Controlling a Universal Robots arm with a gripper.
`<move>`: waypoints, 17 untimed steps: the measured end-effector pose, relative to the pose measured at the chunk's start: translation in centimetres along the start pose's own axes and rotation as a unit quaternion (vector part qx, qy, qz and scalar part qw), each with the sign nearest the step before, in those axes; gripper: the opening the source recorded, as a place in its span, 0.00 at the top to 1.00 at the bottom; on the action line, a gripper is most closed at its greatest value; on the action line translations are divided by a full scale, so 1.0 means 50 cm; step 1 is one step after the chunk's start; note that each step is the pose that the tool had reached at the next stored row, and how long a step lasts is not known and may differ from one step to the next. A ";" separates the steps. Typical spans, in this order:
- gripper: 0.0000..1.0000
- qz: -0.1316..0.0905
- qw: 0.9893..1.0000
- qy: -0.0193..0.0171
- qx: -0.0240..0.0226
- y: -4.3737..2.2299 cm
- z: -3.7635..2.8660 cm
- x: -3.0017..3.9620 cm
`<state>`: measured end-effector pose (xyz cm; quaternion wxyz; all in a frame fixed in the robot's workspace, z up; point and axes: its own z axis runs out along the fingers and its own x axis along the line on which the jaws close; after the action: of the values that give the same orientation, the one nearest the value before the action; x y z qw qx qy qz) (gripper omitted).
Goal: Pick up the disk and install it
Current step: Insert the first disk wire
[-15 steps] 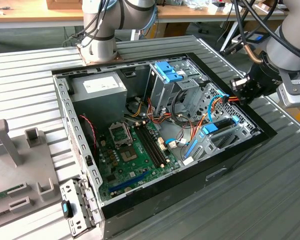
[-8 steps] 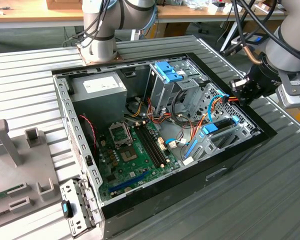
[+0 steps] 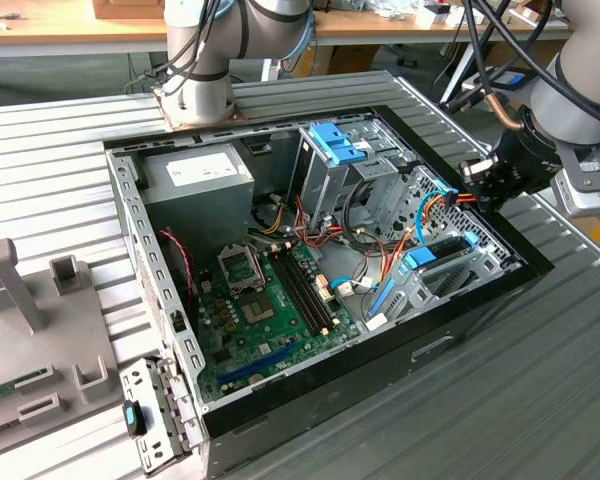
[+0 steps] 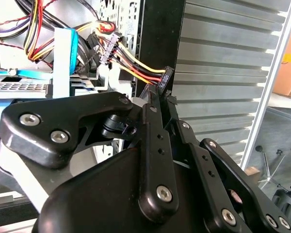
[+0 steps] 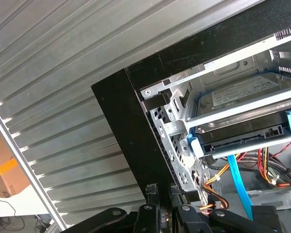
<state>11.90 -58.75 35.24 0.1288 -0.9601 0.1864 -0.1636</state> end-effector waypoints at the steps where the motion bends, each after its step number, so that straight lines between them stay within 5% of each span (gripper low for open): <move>1: 0.78 0.000 1.000 0.000 0.000 0.000 0.000 0.000; 4: 0.89 0.000 1.000 0.000 0.000 0.000 0.000 0.000; 9: 0.89 0.000 1.000 0.000 0.000 0.000 0.000 0.000; 11: 0.89 0.004 1.000 0.001 0.000 -0.004 -0.012 0.003; 14: 0.70 0.004 1.000 0.001 0.000 -0.003 -0.009 0.003; 17: 0.70 0.004 1.000 0.001 0.000 -0.002 -0.004 0.001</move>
<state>11.89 -58.71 35.44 0.1288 -0.9594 0.1901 -0.1640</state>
